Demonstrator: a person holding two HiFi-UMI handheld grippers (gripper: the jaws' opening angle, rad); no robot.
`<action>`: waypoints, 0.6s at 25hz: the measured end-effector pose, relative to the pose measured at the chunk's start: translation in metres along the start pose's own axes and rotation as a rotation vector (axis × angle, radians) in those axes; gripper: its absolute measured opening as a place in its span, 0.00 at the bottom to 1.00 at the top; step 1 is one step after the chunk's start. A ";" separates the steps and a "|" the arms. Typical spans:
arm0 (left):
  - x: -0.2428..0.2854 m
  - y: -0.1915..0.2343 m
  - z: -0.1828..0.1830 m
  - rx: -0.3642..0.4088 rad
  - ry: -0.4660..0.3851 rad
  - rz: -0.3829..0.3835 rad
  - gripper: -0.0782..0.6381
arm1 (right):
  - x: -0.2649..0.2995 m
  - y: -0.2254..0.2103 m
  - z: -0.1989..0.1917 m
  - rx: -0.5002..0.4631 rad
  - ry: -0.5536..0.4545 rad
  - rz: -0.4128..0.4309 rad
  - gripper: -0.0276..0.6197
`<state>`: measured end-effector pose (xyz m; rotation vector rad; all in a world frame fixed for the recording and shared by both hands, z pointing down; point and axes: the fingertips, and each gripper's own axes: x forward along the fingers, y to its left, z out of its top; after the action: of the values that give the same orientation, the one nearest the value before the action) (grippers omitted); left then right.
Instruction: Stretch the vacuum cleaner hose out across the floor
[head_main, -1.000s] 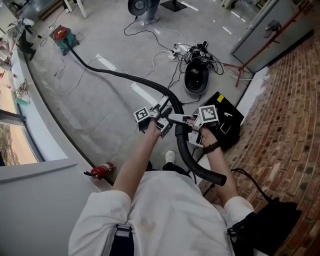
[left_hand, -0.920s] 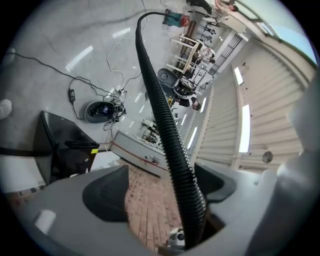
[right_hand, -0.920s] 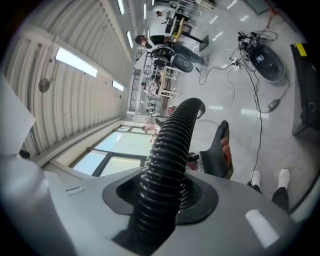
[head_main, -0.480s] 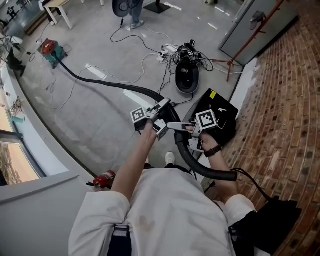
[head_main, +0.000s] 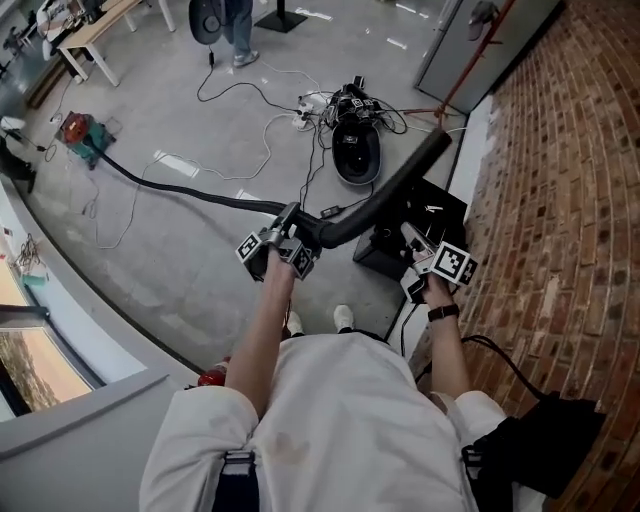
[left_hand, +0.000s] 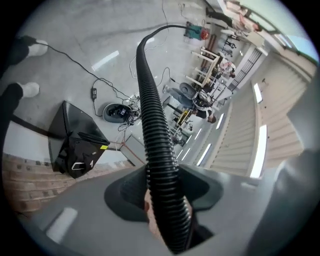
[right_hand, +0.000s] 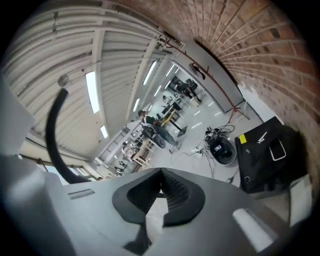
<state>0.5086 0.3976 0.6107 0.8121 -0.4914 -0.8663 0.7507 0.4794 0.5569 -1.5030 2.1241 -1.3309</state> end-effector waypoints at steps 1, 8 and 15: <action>0.001 -0.002 0.005 -0.009 -0.021 -0.008 0.36 | -0.007 0.005 -0.001 0.012 -0.027 0.042 0.02; 0.005 0.001 0.038 0.072 -0.148 0.084 0.36 | -0.032 0.092 -0.016 -0.382 -0.153 0.290 0.22; 0.008 0.032 0.022 0.113 -0.124 0.143 0.36 | -0.027 0.119 -0.019 -0.550 -0.129 0.209 0.50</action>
<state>0.5136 0.3940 0.6501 0.8192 -0.7044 -0.7647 0.6756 0.5205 0.4684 -1.4311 2.5999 -0.5846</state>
